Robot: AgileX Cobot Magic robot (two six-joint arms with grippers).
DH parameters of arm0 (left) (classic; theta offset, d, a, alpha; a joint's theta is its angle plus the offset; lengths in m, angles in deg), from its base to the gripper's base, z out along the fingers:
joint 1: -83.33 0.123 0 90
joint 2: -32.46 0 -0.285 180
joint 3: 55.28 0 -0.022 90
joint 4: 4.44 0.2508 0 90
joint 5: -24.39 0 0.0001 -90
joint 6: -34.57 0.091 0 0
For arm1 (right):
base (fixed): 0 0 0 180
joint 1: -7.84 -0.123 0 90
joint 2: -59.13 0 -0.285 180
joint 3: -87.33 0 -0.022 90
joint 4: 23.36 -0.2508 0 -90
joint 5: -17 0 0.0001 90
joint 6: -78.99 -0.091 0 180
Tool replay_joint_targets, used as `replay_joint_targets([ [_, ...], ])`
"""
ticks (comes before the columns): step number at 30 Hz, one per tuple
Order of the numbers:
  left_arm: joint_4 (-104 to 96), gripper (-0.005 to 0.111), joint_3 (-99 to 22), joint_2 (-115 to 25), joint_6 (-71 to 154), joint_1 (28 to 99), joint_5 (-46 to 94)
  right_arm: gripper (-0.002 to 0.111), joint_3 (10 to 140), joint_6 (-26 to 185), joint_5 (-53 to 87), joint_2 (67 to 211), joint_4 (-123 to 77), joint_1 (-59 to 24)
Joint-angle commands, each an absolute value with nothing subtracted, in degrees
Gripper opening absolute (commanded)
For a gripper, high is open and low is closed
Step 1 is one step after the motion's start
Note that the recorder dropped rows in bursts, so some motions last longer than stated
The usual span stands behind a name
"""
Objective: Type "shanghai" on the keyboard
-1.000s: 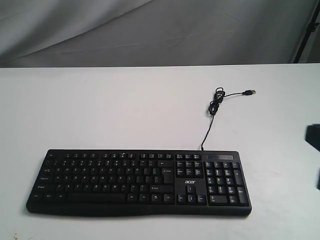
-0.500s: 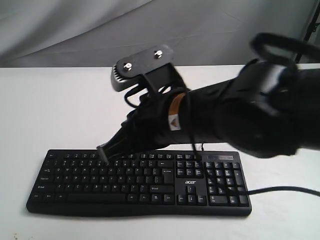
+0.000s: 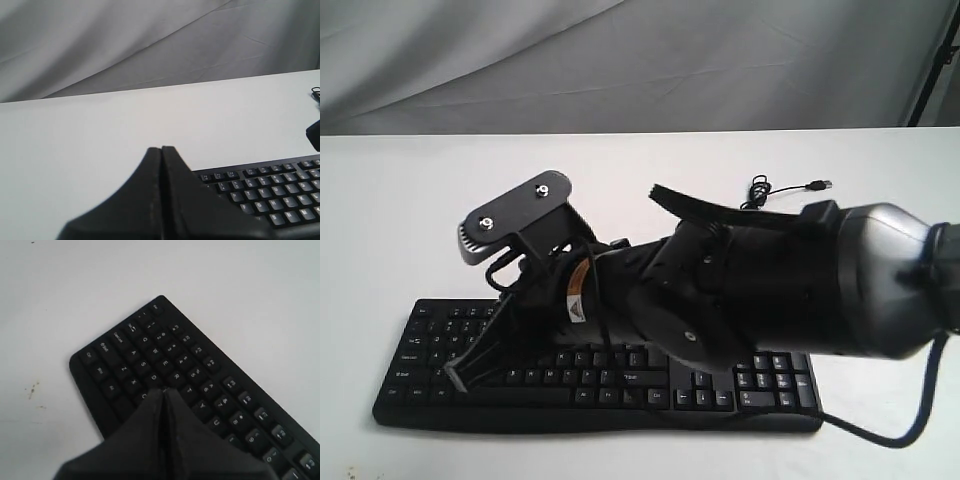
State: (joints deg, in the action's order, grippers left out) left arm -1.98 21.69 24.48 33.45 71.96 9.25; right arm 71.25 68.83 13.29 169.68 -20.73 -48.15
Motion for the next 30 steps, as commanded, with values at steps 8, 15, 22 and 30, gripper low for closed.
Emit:
replay_joint_targets([
  [8,-1.93,0.000,21.94,24.67,33.29,71.73,9.52,0.000,90.83,75.62,4.13,183.35,-20.84,-50.32],
  [15,-1.93,0.000,21.94,24.67,33.29,71.73,9.52,0.000,94.90,75.72,6.41,191.46,-20.84,-51.58],
  [22,-1.93,0.000,21.94,24.67,33.29,71.73,9.52,0.000,94.90,75.96,9.45,194.38,-21.17,-51.58],
  [30,-1.93,0.000,21.94,24.67,33.29,71.73,9.52,0.000,94.90,76.39,11.66,195.29,-20.80,-51.58],
])
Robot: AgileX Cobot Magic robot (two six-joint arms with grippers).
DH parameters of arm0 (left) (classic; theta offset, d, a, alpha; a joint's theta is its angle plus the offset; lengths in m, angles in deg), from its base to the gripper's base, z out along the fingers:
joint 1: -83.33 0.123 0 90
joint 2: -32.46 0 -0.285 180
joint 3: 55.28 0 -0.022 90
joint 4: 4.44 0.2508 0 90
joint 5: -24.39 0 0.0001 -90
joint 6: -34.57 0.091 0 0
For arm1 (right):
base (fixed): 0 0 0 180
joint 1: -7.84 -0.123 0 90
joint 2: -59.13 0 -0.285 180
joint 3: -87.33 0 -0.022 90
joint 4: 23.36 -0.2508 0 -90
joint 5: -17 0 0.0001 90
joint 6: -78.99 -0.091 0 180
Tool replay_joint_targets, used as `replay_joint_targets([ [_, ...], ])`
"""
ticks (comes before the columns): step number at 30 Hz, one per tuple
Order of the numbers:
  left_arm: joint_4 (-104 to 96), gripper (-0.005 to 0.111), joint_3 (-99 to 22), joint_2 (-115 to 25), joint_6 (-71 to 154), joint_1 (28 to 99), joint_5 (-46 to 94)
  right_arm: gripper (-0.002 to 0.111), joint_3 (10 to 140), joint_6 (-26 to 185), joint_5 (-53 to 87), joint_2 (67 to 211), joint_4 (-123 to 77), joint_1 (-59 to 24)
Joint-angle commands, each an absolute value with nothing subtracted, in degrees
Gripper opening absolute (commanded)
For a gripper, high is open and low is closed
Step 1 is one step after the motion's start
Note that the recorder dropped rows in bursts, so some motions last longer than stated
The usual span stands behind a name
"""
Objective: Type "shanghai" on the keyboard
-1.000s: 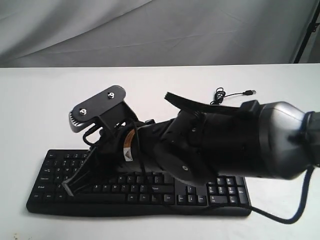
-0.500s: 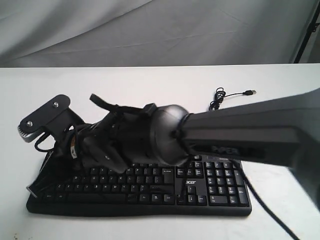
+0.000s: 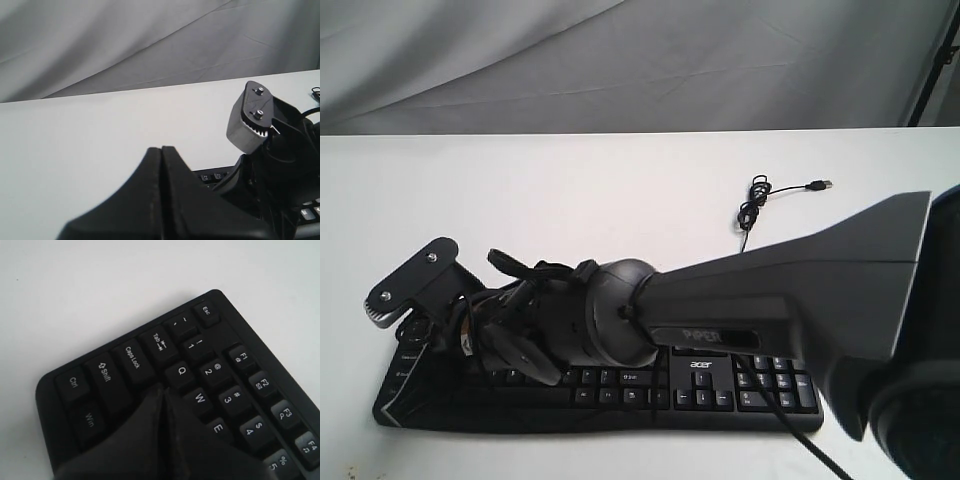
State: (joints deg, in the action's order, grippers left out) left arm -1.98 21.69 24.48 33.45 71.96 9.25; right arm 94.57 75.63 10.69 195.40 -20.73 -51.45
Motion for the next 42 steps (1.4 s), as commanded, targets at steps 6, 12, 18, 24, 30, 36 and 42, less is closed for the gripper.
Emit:
replay_joint_targets([
  [6,-1.93,0.000,21.94,24.67,33.29,71.73,9.52,0.000,94.90,77.71,10.51,195.29,-20.80,-51.45],
  [12,-1.93,0.000,21.94,24.67,33.29,71.73,9.52,0.000,94.90,77.71,9.74,195.29,-20.80,-51.02],
  [18,-1.93,0.000,21.94,24.67,33.29,71.73,9.52,0.000,94.90,77.71,9.85,195.29,-20.80,-50.92],
  [24,-1.93,0.000,21.94,24.67,33.29,71.73,9.52,0.000,94.90,78.16,10.18,195.29,-20.80,-50.70],
  [30,-1.93,0.000,21.94,24.67,33.29,71.73,9.52,0.000,94.90,78.16,10.32,195.29,-20.80,-50.65],
  [36,-1.93,0.000,21.94,24.67,33.29,71.73,9.52,0.000,94.90,78.16,10.32,195.29,-20.80,-50.65],
  [42,-1.93,0.000,21.94,24.67,33.29,71.73,9.52,0.000,94.90,78.16,11.39,195.29,-21.03,-50.67],
])
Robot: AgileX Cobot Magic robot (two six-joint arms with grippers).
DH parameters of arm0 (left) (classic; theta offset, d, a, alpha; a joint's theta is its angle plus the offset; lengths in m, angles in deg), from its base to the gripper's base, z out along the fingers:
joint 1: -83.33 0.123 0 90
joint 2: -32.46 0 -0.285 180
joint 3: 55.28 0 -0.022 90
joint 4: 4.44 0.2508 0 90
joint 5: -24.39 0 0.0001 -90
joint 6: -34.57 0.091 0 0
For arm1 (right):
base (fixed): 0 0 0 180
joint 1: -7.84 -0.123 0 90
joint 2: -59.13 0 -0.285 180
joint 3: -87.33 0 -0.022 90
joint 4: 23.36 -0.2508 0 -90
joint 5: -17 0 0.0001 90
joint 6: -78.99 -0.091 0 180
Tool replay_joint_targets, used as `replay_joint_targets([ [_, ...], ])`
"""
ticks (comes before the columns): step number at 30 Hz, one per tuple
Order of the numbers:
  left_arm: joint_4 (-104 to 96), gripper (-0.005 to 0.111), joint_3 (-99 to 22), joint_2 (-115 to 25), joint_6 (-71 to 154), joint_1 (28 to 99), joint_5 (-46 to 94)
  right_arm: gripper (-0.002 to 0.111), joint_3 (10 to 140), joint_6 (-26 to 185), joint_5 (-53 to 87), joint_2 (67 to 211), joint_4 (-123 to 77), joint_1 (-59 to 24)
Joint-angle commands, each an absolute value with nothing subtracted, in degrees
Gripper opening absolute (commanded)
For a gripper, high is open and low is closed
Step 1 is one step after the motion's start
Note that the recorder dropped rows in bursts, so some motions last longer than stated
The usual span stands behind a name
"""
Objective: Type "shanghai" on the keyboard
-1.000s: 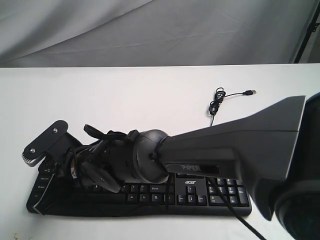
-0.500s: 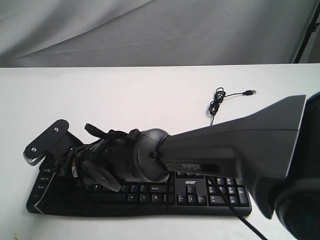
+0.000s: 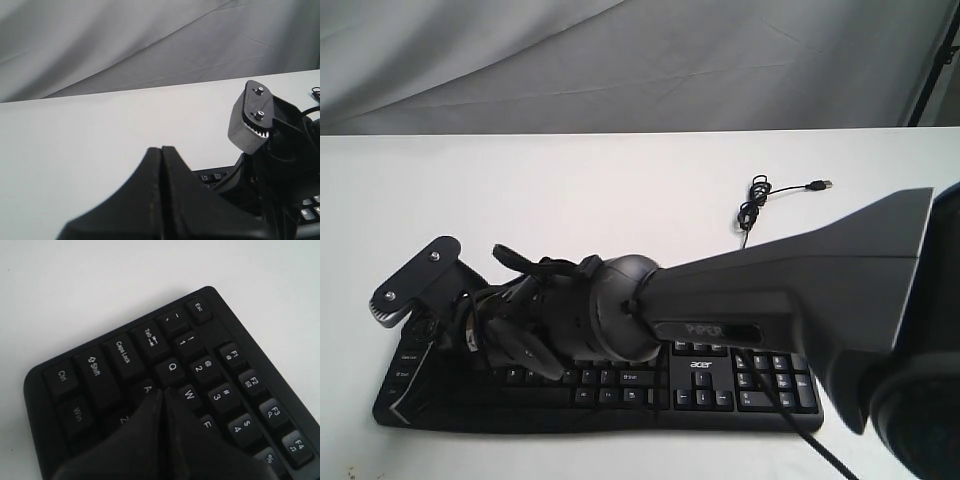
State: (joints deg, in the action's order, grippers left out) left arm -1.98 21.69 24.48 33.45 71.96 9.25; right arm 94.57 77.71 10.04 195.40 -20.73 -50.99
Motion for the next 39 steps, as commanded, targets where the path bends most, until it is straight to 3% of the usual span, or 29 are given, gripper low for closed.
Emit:
replay_joint_targets([
  [1,-1.93,0.000,21.94,24.67,33.29,71.73,9.52,0.000,94.90,78.16,11.39,195.39,-21.03,-50.67],
  [32,-1.93,0.000,21.94,24.67,33.29,71.73,9.52,0.000,95.13,78.99,7.33,193.76,-20.82,-49.90],
  [39,-1.93,0.000,21.94,24.67,33.29,71.73,9.52,0.000,85.17,78.61,8.39,186.09,-20.39,-48.16],
])
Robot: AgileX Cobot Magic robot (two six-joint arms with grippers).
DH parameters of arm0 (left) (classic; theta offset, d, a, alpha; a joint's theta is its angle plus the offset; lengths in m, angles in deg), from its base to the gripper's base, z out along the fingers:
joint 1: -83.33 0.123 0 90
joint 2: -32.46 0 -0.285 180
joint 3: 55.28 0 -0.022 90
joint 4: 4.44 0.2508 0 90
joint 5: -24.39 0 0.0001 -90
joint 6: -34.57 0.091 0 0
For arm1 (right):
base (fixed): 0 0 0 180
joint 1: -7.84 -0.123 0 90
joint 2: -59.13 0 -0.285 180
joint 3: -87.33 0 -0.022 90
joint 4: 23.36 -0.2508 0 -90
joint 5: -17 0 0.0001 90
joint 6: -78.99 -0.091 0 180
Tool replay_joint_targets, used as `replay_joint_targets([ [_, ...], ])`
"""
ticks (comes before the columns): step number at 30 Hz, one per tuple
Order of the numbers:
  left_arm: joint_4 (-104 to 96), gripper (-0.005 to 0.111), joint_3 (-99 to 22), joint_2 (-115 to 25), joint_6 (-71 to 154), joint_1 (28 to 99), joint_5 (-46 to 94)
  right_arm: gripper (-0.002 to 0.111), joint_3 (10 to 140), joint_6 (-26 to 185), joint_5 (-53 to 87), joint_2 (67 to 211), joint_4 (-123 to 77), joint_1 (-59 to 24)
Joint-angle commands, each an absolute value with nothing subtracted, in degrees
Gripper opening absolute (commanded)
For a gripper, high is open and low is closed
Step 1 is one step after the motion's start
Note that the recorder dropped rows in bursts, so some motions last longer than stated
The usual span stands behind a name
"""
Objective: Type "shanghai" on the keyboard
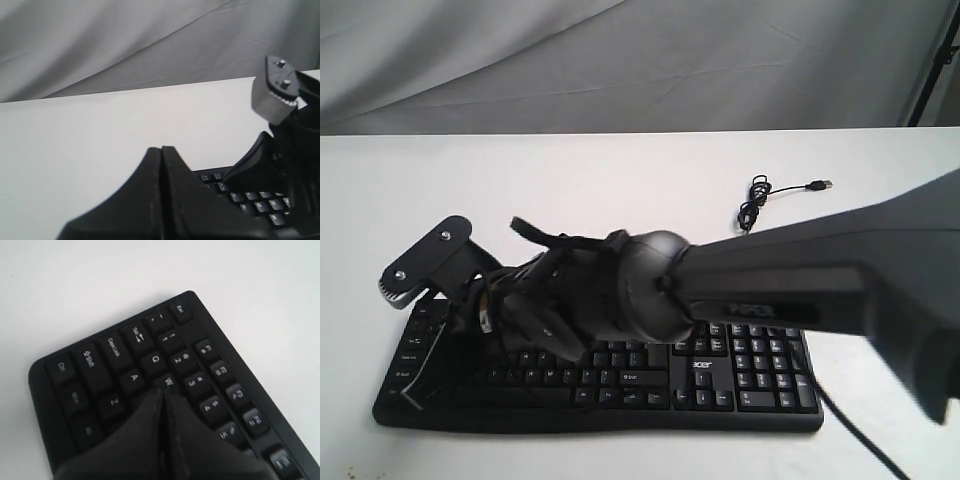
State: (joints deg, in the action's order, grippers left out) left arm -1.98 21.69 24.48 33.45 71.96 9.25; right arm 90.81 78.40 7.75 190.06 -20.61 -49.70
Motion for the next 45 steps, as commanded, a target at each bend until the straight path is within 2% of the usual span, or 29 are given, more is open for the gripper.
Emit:
replay_joint_targets([
  [1,-1.93,0.000,21.94,24.67,33.29,71.73,9.52,0.000,83.40,78.61,9.08,185.32,-20.86,-47.93],
  [7,-1.93,0.000,21.94,24.67,33.29,71.73,9.52,0.000,77.91,78.61,11.83,183.88,-21.17,-46.90],
  [45,-1.93,0.000,21.94,24.67,33.29,71.73,9.52,0.000,77.88,78.99,14.22,186.56,-21.02,-46.22],
])
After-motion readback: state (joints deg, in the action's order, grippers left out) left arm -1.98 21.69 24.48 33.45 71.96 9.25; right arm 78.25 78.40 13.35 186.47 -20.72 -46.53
